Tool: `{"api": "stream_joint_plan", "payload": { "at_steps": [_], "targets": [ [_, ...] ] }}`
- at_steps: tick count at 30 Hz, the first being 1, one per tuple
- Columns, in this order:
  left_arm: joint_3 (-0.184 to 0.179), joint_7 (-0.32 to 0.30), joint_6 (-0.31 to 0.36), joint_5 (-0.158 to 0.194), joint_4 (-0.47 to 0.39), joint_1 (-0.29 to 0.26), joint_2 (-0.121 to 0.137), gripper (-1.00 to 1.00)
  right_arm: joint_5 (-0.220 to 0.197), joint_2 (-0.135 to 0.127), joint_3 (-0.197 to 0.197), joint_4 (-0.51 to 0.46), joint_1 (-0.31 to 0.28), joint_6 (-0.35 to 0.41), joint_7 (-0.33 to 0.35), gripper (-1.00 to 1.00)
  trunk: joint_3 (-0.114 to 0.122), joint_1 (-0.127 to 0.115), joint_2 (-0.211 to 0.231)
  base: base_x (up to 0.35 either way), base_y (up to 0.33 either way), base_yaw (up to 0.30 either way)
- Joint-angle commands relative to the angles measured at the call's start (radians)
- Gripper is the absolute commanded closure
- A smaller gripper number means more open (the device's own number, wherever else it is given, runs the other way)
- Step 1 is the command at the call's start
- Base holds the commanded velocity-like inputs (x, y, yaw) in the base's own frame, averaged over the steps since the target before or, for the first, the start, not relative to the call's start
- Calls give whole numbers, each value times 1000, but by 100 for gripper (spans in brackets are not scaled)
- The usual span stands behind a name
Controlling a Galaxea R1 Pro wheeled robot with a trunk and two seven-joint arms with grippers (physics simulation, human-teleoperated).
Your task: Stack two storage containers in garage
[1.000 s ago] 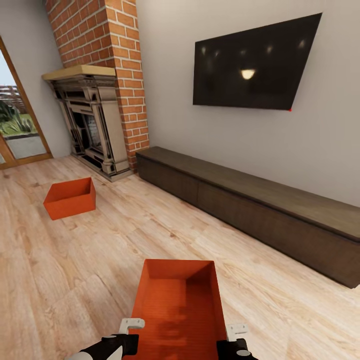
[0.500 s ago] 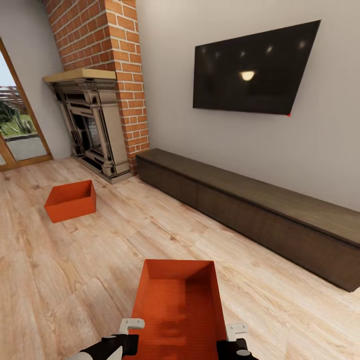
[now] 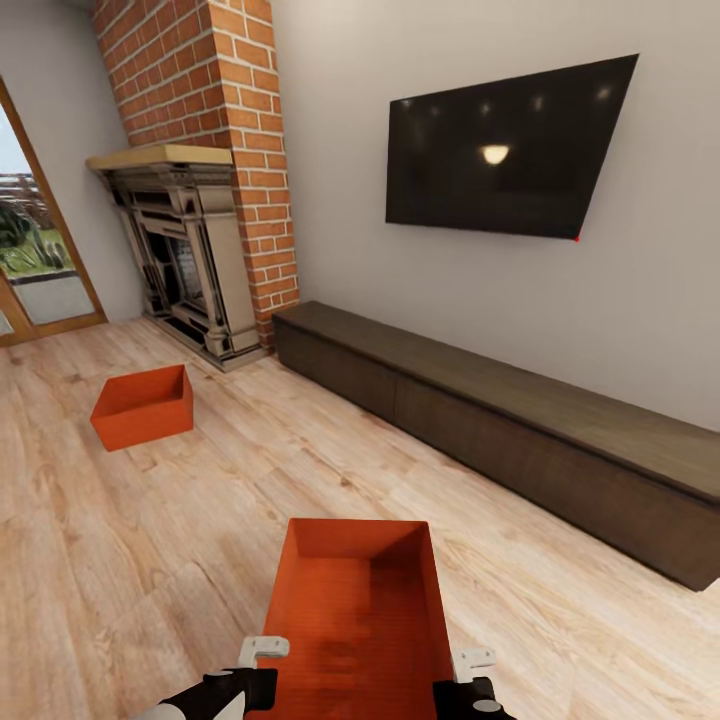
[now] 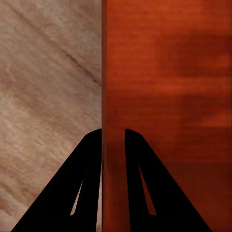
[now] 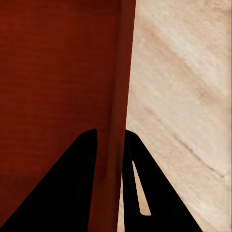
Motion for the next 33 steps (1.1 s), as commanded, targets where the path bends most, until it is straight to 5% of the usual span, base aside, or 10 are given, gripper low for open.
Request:
{"api": "stream_joint_plan", "payload": {
  "at_steps": [1,33],
  "targets": [
    [1,10,4,-8,-1,-1,2,100,-19,-11,7,3,0,-6,-5,100,2,-4,7,0,0,0],
    [1,10,5,-8,-1,-1,2,100,-17,-6,8,3,0,-4,-5,100,103,-127,231,0,0,0]
  ]
}}
